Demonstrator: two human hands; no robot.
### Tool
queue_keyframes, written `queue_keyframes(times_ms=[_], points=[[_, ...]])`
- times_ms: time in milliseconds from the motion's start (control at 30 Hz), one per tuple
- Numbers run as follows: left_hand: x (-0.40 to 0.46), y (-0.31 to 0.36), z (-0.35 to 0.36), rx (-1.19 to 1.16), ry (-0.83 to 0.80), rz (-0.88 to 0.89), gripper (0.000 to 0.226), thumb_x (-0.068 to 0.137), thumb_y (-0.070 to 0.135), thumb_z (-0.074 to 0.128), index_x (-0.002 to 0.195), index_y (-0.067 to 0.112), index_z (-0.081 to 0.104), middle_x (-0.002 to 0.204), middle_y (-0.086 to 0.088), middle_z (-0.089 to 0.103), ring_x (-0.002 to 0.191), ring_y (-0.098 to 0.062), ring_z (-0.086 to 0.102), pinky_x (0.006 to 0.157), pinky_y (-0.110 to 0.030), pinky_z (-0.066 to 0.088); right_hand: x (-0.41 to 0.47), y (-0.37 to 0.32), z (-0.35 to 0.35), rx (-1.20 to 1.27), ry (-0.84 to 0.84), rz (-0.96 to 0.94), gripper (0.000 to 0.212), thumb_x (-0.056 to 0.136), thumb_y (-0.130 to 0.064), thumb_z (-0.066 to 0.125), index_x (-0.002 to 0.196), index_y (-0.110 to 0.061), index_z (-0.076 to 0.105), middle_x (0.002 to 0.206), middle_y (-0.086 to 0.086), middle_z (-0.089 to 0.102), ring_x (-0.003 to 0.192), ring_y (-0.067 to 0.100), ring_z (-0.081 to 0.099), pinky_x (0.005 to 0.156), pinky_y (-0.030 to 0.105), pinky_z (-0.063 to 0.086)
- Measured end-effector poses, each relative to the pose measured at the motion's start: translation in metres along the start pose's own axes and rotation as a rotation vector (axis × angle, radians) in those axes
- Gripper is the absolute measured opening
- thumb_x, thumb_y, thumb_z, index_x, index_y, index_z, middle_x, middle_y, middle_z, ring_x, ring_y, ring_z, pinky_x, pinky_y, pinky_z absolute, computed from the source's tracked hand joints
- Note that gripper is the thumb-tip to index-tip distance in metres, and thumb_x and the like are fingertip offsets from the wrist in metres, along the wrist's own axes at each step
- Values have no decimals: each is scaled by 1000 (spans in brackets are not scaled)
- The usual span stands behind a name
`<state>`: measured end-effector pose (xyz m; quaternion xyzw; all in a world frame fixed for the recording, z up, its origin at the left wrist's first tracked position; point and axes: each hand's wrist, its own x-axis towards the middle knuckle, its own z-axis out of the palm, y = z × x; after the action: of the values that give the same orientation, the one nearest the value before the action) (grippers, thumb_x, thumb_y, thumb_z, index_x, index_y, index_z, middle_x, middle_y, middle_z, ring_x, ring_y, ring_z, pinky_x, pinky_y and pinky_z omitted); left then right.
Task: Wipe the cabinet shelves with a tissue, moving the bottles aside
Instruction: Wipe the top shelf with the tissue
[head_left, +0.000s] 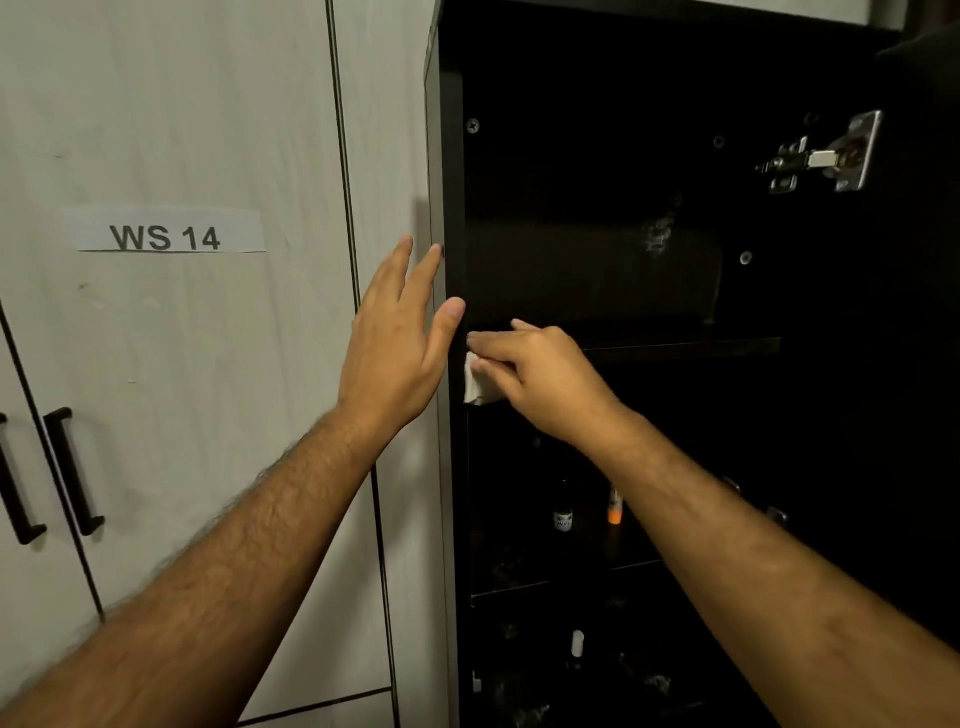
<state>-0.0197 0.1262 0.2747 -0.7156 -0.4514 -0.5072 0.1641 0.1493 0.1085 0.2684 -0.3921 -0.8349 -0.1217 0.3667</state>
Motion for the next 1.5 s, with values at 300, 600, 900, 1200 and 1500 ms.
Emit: queue_keyframes(times_ms=[300, 600, 900, 1200, 1500], points=[[-6, 13, 1, -27, 133, 72, 57, 100, 45, 36, 152, 22, 26, 161, -4, 18, 149, -19, 11, 118, -34, 13, -10, 33, -8, 2, 75, -90, 28, 92, -17, 65, 121, -16, 68, 123, -2, 68, 119, 4, 59, 118, 29, 22], [0, 51, 21, -14, 199, 237, 50, 99, 35, 44, 145, 14, 40, 158, -12, 26, 149, -27, 14, 119, -50, 18, -35, 101, -57, 49, -30, 54, 31, 90, -20, 67, 121, -19, 68, 123, -8, 67, 117, -8, 54, 123, 31, 13], [10, 84, 43, 55, 93, 227, 50, 101, 40, 39, 146, 18, 41, 159, -8, 25, 150, -22, 10, 121, -38, 4, -45, 136, -87, -7, -152, 134, 34, 92, -14, 63, 125, -22, 63, 127, -12, 64, 114, -15, 46, 115, 18, 10], [22, 102, 70, 72, -36, 162, 51, 101, 42, 39, 147, 21, 37, 159, -7, 25, 150, -19, 8, 119, -34, 0, -53, 160, -125, -43, -307, 350, 36, 97, -14, 57, 127, -35, 63, 134, -12, 59, 123, 7, 54, 103, 21, 33], [30, 111, 79, 60, -51, 169, 48, 101, 42, 39, 144, 20, 42, 155, -6, 33, 149, -19, 12, 118, -34, 0, -47, 164, -141, -494, -471, 467, 41, 95, -4, 54, 130, -22, 59, 122, 4, 61, 101, 19, 60, 78, 29, 51]])
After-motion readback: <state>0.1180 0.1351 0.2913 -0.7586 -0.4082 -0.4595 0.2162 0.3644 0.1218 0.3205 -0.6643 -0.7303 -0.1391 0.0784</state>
